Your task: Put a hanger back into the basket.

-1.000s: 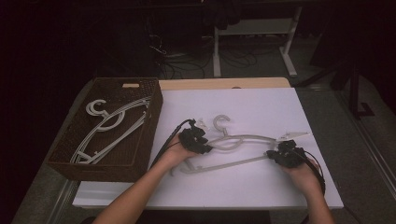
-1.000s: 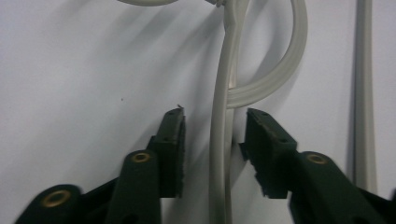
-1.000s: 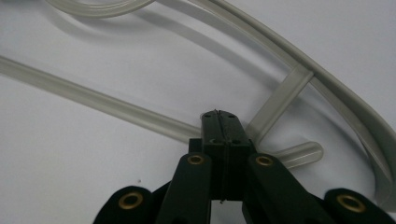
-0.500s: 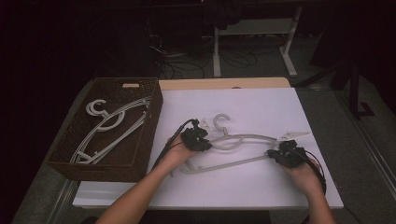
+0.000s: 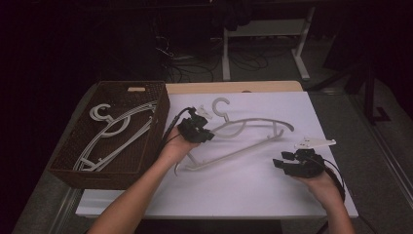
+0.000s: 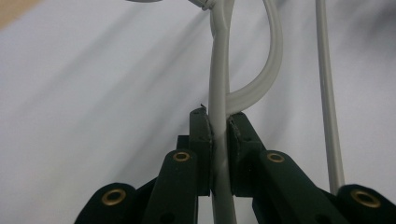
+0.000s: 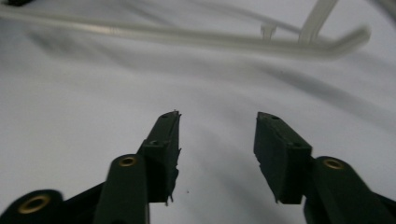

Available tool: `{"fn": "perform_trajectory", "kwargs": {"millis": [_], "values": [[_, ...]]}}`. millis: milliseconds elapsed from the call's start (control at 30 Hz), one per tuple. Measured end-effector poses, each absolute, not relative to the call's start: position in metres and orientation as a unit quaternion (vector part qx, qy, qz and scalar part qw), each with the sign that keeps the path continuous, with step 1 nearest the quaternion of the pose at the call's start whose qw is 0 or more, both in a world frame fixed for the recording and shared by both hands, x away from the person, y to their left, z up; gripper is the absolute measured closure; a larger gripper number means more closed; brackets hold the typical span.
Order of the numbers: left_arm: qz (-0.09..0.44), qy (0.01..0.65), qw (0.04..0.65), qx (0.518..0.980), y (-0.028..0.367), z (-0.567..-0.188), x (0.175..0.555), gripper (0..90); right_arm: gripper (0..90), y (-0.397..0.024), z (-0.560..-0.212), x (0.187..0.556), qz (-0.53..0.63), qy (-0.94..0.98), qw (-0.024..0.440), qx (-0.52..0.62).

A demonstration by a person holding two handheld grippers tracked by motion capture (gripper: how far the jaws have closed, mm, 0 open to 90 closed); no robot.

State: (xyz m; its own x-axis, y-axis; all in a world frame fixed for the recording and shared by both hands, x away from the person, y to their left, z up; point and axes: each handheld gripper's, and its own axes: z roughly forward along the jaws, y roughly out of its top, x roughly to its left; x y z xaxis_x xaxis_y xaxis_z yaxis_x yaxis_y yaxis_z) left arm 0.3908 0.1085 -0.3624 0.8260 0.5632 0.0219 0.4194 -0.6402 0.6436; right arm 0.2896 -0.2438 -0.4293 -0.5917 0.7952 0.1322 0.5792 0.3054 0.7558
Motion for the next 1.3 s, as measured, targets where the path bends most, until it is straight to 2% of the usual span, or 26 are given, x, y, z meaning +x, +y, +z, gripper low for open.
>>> {"fn": "perform_trajectory", "kwargs": {"millis": [267,500,900,1300], "values": [[0.128,0.271,0.343,0.89,0.137,-0.313,0.389,82.3,34.3,-0.24,-0.43,0.288,0.407,0.794,0.14,0.429],[0.152,0.292,0.359,0.873,0.186,-0.279,0.387,82.2,25.8,-0.239,-0.428,0.289,0.416,0.791,0.139,0.427],[0.209,0.372,0.354,0.833,0.305,-0.261,0.385,82.3,22.8,-0.235,-0.427,0.291,0.416,0.789,0.143,0.429],[0.229,0.439,0.344,0.798,0.403,-0.271,0.379,82.3,22.3,-0.233,-0.427,0.293,0.411,0.789,0.147,0.433]]}}
